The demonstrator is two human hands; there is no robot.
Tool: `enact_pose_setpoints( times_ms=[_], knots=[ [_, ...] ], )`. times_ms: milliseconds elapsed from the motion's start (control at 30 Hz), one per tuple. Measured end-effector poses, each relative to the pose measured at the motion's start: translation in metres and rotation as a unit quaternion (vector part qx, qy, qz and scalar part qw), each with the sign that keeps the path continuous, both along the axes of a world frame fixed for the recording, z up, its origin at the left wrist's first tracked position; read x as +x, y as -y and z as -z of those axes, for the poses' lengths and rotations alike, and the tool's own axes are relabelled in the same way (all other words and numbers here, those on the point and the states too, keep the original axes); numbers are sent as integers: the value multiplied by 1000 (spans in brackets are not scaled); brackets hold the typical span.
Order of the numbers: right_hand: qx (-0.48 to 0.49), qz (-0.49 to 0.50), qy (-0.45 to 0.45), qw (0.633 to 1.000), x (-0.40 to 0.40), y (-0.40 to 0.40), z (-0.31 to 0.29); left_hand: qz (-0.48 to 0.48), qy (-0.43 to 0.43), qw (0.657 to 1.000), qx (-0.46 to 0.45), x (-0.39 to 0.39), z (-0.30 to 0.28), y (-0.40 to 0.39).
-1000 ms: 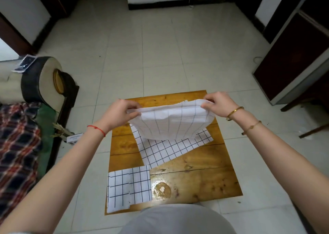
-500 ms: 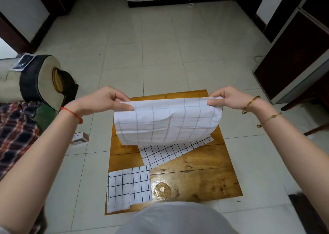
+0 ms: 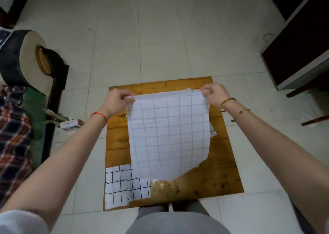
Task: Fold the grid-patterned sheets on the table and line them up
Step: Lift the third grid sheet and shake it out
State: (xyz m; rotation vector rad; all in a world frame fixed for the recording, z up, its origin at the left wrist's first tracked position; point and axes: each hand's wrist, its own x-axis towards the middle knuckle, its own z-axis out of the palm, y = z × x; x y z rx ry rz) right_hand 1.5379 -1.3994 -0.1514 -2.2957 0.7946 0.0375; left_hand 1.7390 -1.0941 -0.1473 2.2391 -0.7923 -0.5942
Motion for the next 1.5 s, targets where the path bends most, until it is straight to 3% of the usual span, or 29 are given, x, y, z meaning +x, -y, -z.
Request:
enact_pose_setpoints(
  times_ms=[233,533,867,1233,1367,1500],
  knots=[
    [-23,29,-10,999,14,2,44,-29,19,999,-1,3,53,8],
    [-32,-45,-16,998,2,-4,79,-8,2,1000,24,-10,81,-1],
    [-40,-132,-150,979,-52,-38,146,-10,-69,994,83,-75,150,-36],
    [-54,-178,-266,946,-85,-74,220,-29,-62,989,133,-130,227,-58],
    [-70,-165,-211,961,-68,-84,231,-50,-49,990,121,-121,246,-51],
    [-92,-198,-112,969,-22,-98,242,-40,27,993,109,-97,266,-33]
  ],
)
